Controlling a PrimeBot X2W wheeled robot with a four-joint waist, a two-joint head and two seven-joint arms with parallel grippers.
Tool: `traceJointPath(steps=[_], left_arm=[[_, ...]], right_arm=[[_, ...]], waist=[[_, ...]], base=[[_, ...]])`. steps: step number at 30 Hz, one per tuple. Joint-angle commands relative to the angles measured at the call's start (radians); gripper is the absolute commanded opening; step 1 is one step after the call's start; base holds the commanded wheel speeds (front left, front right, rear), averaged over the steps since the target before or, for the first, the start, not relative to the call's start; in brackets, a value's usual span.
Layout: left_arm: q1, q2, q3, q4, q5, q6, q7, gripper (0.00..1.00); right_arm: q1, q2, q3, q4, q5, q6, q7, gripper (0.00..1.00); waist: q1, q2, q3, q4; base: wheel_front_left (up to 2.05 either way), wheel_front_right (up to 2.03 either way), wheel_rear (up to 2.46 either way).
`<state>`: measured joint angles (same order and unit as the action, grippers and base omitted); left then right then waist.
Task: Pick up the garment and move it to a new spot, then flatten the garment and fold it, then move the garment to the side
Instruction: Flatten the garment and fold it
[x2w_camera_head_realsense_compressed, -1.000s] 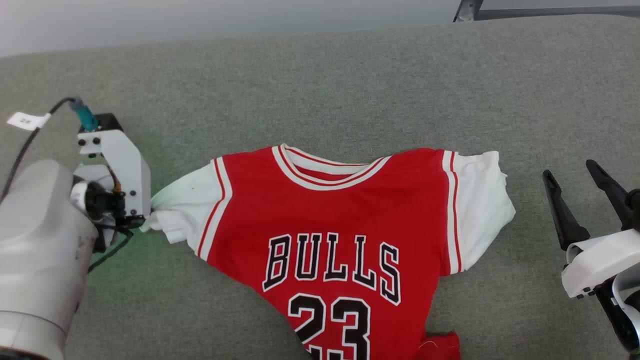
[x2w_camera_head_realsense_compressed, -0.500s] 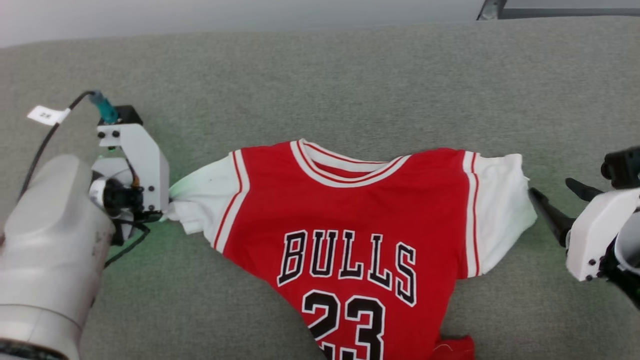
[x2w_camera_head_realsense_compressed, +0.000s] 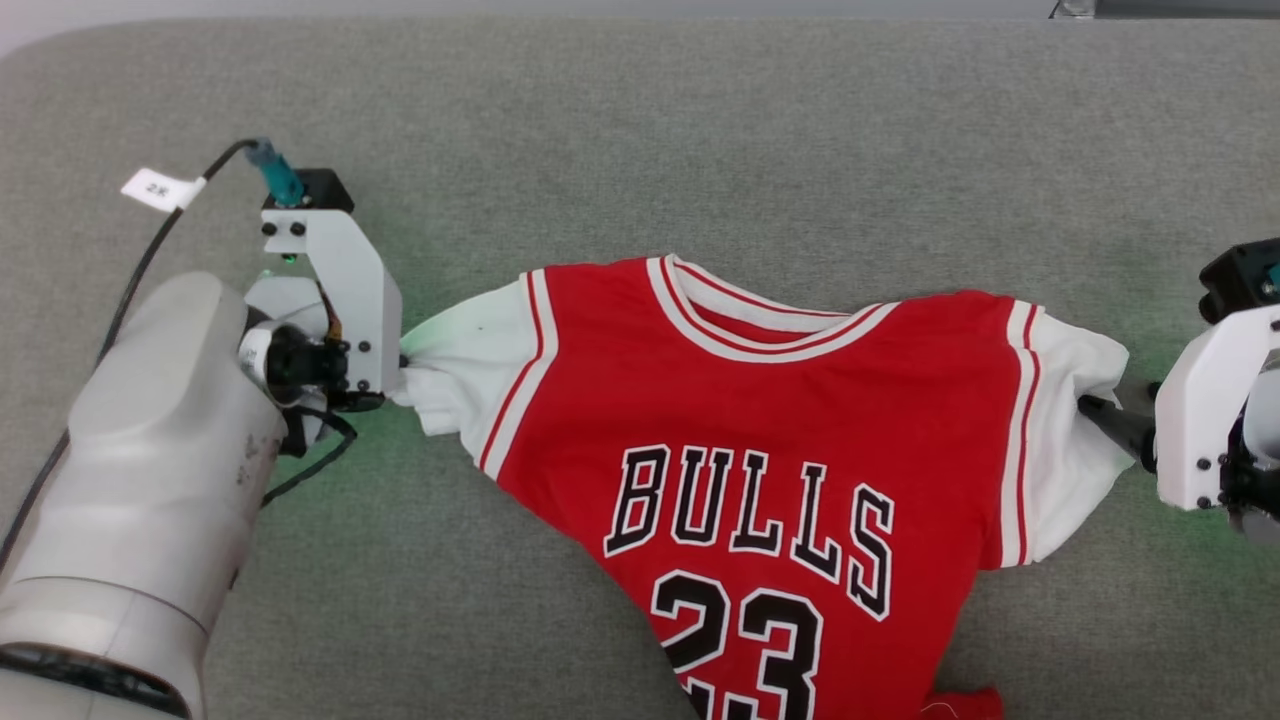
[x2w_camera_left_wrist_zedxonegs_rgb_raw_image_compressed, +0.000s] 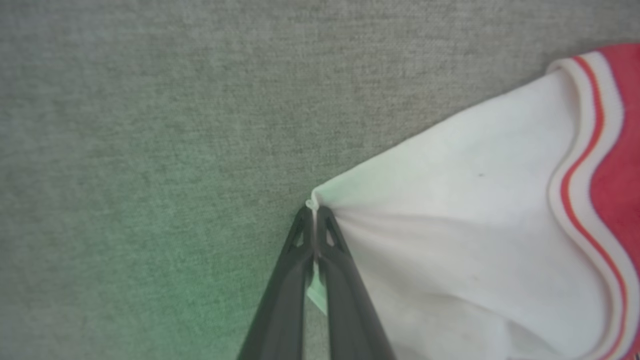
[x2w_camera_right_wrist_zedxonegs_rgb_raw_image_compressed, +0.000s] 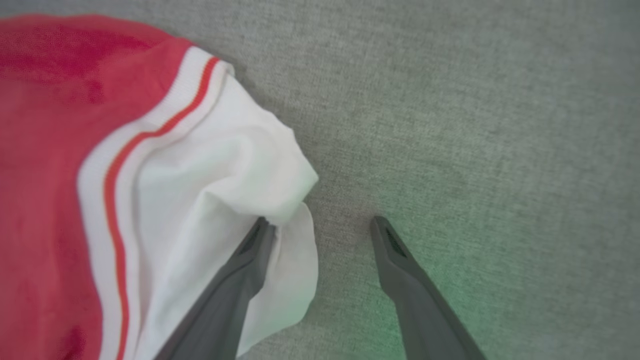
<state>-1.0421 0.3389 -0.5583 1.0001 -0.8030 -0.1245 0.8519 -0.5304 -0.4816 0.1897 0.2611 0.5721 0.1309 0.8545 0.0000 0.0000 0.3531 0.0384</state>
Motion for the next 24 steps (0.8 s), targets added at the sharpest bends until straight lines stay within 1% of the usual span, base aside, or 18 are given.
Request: traceJointPath(steps=[1,4,5,6,8,12,15,22,24], left_arm=[[0.056,-0.061,-0.029,0.016,-0.015,-0.011,0.001,0.0],[0.052,-0.059,-0.044,0.015,-0.03,-0.011,0.0,0.0],[0.053,-0.059,-0.048,0.015,-0.035,-0.011,-0.002,0.0],[0.054,-0.059,-0.053,0.015,-0.04,-0.011,-0.003,0.0],[0.055,-0.058,-0.063,0.017,-0.049,-0.011,-0.004,0.0],[0.057,-0.041,-0.078,0.021,-0.064,-0.011,-0.007,0.0],[0.044,-0.024,-0.089,0.016,-0.072,-0.011,-0.019,0.0],[-0.039,0.007,-0.101,0.006,-0.075,-0.008,-0.07,0.0],[-0.058,0.016,-0.1,0.015,-0.077,-0.007,-0.084,0.0]], right_arm=[[0.002,0.017,0.016,0.037,0.014,0.0,0.031,1.0],[-0.013,0.031,0.032,0.08,0.031,0.0,0.079,1.0],[-0.014,0.03,0.043,0.089,0.035,0.0,0.095,0.44],[-0.015,0.03,0.052,0.096,0.043,0.0,0.109,0.0],[-0.016,0.007,0.085,0.1,0.032,0.0,0.145,0.0],[-0.039,-0.019,0.078,0.107,0.029,-0.001,0.156,0.0],[-0.071,-0.021,0.065,0.111,0.021,-0.001,0.14,0.0],[-0.165,0.007,0.024,0.124,-0.007,-0.001,0.041,0.0],[-0.195,0.029,0.011,0.139,0.001,-0.001,0.019,0.0]], waist=[[0.0,0.0,0.009,0.011],[0.0,0.0,0.009,0.017],[0.0,0.0,0.008,0.018],[0.0,0.0,0.007,0.018],[0.0,0.0,0.002,0.02],[0.0,0.0,-0.013,0.011],[0.0,0.0,-0.03,0.002],[0.0,0.0,-0.099,-0.018],[0.0,0.0,-0.123,-0.025]], base=[[0.0,0.0,0.0],[0.0,0.0,0.0],[0.0,0.0,0.0],[0.0,0.0,0.0],[0.0,0.0,0.0],[0.0,0.0,0.0],[0.0,0.0,0.0],[0.0,0.0,0.0],[0.0,0.0,0.0]])
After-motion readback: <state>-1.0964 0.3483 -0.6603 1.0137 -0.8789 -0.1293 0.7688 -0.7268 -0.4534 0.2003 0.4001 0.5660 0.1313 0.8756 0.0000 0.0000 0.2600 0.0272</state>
